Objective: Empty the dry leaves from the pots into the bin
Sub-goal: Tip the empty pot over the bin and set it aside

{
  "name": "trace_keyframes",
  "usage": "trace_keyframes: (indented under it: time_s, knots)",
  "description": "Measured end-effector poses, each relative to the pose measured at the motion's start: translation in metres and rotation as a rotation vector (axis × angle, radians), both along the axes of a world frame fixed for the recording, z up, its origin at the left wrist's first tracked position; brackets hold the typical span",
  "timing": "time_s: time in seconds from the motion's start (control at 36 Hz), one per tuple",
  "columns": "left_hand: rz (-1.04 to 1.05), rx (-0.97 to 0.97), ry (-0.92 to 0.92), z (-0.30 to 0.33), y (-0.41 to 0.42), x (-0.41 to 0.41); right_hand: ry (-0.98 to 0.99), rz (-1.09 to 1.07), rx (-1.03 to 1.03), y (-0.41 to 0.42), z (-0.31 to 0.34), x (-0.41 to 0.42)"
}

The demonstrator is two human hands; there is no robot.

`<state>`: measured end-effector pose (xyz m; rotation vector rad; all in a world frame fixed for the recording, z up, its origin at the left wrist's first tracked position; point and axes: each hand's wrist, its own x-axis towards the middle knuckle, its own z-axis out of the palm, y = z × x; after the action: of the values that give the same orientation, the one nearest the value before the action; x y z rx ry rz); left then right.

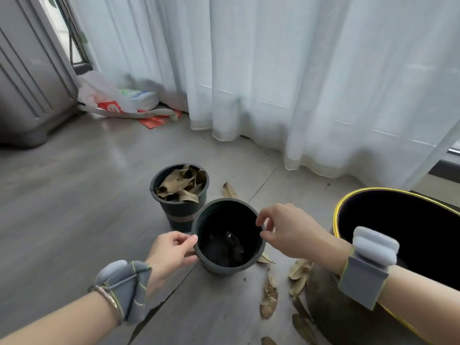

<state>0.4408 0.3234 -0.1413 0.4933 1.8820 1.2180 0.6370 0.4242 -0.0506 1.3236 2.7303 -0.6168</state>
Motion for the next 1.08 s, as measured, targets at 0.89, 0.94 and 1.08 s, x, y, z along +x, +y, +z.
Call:
trace_keyframes:
  time_s: [0.89, 0.94, 1.08]
  knots:
    - [-0.109, 0.254, 0.173, 0.047, 0.009, 0.045, 0.034, -0.118, -0.116, 0.016, -0.002, -0.040]
    - [-0.093, 0.284, 0.169, 0.053, 0.010, 0.051, -0.031, -0.113, -0.075, 0.021, -0.008, -0.051]
    - [-0.077, 0.310, 0.214, 0.062, 0.012, 0.061, -0.104, -0.119, 0.005, 0.029, -0.025, -0.057]
